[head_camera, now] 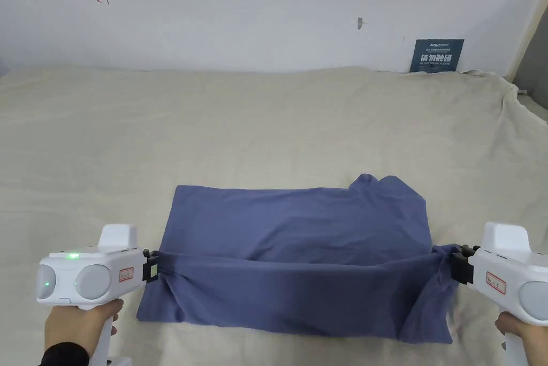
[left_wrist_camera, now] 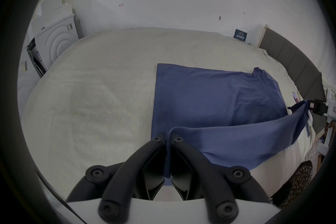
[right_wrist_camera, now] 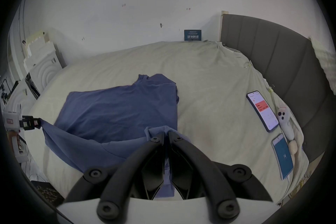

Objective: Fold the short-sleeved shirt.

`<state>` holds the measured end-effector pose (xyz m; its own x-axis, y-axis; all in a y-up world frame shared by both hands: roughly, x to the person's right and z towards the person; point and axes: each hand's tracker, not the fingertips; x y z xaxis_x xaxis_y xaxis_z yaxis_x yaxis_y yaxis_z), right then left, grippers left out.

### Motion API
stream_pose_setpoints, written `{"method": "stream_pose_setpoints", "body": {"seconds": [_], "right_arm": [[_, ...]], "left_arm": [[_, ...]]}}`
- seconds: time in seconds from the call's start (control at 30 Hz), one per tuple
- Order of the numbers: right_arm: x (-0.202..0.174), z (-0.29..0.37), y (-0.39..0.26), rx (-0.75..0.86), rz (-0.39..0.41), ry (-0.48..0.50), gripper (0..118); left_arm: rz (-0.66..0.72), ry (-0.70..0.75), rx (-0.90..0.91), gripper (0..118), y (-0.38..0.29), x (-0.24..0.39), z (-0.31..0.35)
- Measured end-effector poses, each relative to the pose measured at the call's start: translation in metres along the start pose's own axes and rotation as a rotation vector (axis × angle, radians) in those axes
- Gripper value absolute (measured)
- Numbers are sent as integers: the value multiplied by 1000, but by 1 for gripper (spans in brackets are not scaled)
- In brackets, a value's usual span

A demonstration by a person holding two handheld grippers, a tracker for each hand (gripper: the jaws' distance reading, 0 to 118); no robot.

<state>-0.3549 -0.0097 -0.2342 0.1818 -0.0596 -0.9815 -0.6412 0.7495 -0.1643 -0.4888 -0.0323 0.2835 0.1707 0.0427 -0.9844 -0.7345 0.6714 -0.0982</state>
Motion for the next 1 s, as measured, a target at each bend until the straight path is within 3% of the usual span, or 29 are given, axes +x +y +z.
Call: {"method": "stream_pose_setpoints", "body": {"seconds": [0.23, 0.33, 0.57, 0.67, 0.7, 0.73, 0.77, 0.8, 0.83, 1.0], "right_arm": [[8, -68, 3, -78, 51, -24, 2], [13, -95, 0, -128, 8, -16, 2], [18, -128, -15, -200, 17, -46, 2], [20, -123, -9, -186, 10, -52, 4], [19, -117, -5, -173, 17, -50, 9], [10, -103, -1, -152, 30, -45, 20], [7, -93, 4, -126, 43, -51, 42], [4, -82, 10, -97, 50, -44, 73], [4, -72, 15, -76, 50, -42, 88], [-3, 8, 33, 111, 36, -1, 90]], "left_arm": [[-26, 37, -76, 2, 0, 4, -49], [-32, 54, -109, 2, -5, 4, -69], [-42, 85, -142, 3, -8, 11, -84], [-4, 83, -155, 23, -3, 9, -80], [23, 81, -160, 44, 0, 8, -77], [44, 82, -159, 68, 3, 7, -73], [71, 87, -151, 87, 6, 7, -67], [83, 91, -135, 105, 11, 11, -54], [91, 91, -105, 109, 14, 12, -44], [54, 58, 57, 109, 24, 17, 19]]}}
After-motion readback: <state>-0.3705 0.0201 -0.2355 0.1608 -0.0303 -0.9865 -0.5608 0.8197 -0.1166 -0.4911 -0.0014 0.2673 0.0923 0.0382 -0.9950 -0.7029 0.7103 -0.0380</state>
